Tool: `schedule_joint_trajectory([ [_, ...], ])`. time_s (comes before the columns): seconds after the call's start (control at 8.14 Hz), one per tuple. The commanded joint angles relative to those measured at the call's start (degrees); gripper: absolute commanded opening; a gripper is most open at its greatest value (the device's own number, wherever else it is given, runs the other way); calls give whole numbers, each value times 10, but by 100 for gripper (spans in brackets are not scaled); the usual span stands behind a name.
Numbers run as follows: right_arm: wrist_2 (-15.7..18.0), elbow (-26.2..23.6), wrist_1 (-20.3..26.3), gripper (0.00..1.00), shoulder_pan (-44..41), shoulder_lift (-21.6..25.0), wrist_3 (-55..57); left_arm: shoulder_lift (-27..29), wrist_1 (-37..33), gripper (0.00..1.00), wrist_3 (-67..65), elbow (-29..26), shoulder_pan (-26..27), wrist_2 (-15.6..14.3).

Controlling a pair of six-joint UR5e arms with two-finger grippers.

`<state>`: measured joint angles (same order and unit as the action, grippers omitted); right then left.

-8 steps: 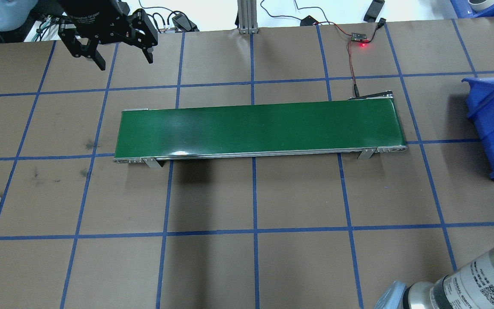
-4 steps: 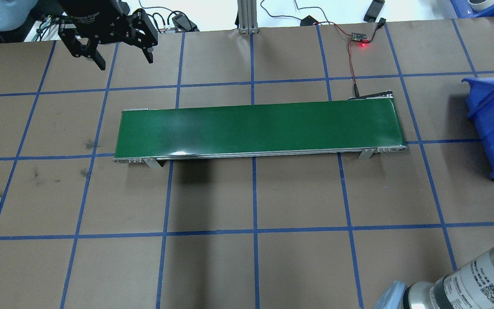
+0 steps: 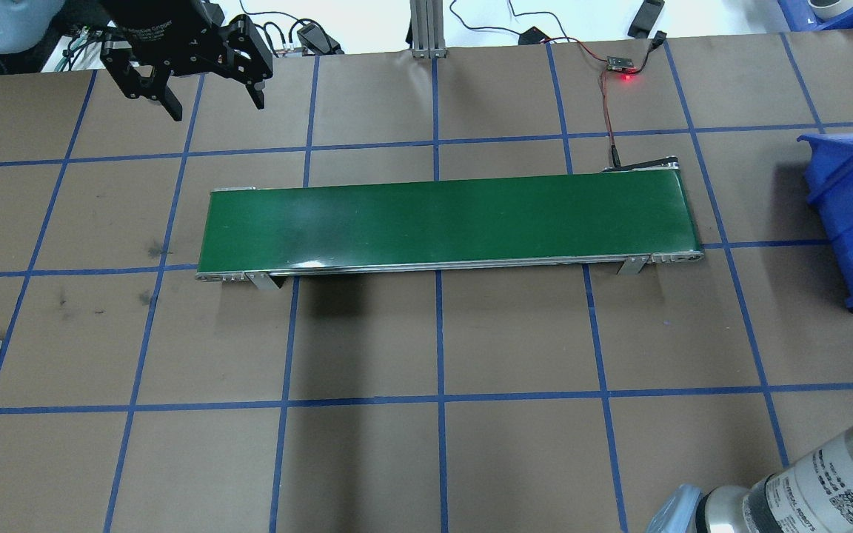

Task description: Move button from left to right

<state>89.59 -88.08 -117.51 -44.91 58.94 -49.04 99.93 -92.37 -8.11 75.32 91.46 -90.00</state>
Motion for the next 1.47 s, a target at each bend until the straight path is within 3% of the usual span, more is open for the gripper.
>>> schedule_joint_trajectory([
  [0.0, 4, -1, -2, 100, 0, 6, -6, 0, 0, 100, -1, 0, 0, 0],
  [0.25, 7, -2, 11, 100, 0, 33, -7, 0, 0, 100, 0, 0, -1, 0],
  [0.37, 8, -2, 64, 100, 0, 73, -4, 0, 0, 100, 0, 0, -1, 0],
  [0.86, 2, -4, 180, 100, -32, 219, 27, 0, 0, 100, 0, 0, -1, 0],
  [1.11, 8, -4, 264, 100, -105, 276, 151, 0, 0, 100, 0, 0, -1, 0],
  [1.35, 4, -4, 297, 100, -189, 313, 254, 0, 0, 100, 0, 0, -1, 0],
])
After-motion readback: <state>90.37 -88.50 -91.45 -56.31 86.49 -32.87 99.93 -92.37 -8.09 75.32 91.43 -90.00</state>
